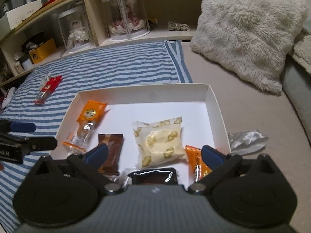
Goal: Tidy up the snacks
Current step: 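Move both tools from the tray toward the red and silver packs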
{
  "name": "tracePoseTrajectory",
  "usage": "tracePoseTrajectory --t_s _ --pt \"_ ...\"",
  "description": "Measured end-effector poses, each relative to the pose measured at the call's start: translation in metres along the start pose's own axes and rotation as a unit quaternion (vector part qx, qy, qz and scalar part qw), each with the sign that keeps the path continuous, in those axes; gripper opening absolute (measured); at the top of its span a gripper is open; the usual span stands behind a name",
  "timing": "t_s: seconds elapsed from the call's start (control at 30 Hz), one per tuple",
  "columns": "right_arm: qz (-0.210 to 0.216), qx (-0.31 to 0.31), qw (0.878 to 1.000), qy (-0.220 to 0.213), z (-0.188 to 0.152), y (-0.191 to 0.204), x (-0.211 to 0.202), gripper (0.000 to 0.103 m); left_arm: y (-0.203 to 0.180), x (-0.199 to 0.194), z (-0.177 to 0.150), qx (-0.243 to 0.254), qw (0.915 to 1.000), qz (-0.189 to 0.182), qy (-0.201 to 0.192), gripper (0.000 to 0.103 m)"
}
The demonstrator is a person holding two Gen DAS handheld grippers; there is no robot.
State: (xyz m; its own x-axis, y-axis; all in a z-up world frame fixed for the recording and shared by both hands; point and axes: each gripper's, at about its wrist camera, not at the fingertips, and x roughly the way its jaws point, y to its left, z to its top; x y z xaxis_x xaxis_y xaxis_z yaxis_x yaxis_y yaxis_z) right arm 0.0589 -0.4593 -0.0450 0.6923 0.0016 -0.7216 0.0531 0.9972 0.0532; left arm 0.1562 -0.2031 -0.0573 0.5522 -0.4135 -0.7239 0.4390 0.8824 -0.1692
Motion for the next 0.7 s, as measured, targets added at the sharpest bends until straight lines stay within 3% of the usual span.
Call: tracePoseTrajectory --t_s 0.33,0.7 --pt "0.01 -0.013 1.0 -0.021 0.002 0.028 -0.015 0.103 0.03 -0.027 -0.003 -0.002 0.9997 0.018 -0.013 0.103" --pt "0.045 -0.027 0.998 -0.036 0.018 0.081 -0.004 0.103 0.094 -0.054 -0.005 -0.035 0.9978 0.047 -0.03 0.103"
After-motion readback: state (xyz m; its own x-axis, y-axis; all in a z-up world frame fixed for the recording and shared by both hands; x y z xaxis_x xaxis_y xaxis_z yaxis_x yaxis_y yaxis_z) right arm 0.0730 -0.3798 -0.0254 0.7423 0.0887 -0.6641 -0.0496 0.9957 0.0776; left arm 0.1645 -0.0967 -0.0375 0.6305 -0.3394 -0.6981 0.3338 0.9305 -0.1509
